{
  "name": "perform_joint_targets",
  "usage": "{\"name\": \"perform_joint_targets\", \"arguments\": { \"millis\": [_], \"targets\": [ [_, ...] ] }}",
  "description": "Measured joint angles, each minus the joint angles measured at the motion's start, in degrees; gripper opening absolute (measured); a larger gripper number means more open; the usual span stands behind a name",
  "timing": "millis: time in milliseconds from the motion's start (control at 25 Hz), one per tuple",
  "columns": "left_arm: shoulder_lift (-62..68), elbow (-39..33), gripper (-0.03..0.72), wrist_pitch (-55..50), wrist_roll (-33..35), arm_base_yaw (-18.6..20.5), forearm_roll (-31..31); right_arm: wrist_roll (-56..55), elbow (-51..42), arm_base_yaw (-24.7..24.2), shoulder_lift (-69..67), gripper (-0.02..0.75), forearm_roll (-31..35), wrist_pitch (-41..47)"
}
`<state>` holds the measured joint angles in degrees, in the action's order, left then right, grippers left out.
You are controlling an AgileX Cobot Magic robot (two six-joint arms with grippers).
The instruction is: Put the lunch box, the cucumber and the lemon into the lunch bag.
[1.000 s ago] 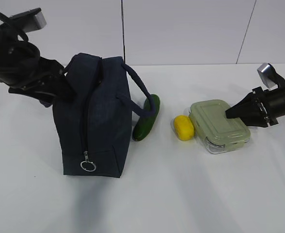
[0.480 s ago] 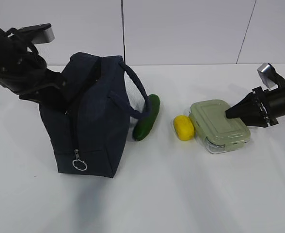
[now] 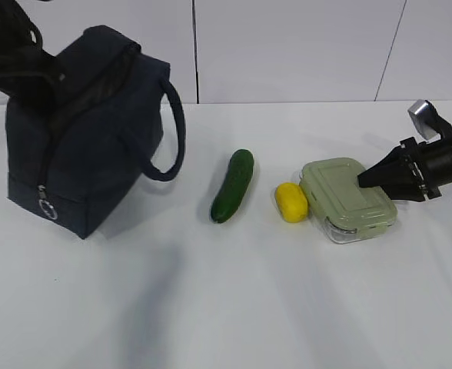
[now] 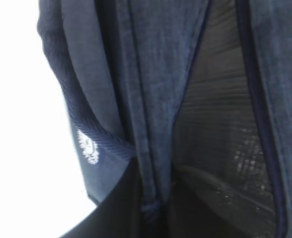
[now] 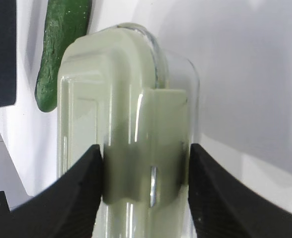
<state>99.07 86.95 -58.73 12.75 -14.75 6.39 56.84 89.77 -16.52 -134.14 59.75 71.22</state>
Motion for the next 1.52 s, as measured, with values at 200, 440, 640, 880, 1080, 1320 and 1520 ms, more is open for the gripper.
{"name": "perform_joint_targets", "arguments": {
  "millis": [200, 440, 640, 880, 1080, 1320, 1520],
  "targets": [
    [0.1, 1.1, 0.024, -2.3, -2.3, -0.1, -4.8, 0.0, 0.0, 0.0, 0.0, 0.400, 0.0, 0.0],
    [0.2, 1.2, 0.024, -2.6, -2.5, -1.6, -5.0, -0.1, 0.0, 0.0, 0.0, 0.399, 0.0, 0.0],
    [0.6, 1.2, 0.024, -2.7, -2.5, -1.7, -5.0, -1.8, 0.0, 0.0, 0.0, 0.385, 0.6, -0.2],
    [0.6, 1.2, 0.024, -2.7, -2.5, -1.7, -5.2, -3.3, 0.0, 0.0, 0.0, 0.378, 2.3, -1.4],
    [0.6, 1.2, 0.024, -2.7, -2.5, -1.7, -5.3, -4.3, 0.0, 0.0, 0.0, 0.378, 3.9, -2.3],
    [0.6, 1.2, 0.024, -2.7, -2.5, -1.7, -5.3, -5.0, -0.1, 0.0, 0.9, 0.377, 5.9, -4.7],
    [0.6, 1.2, 0.024, -2.8, -2.5, -1.7, -5.3, -5.3, -0.1, 0.0, 3.2, 0.377, 8.7, -5.1]
  ]
}}
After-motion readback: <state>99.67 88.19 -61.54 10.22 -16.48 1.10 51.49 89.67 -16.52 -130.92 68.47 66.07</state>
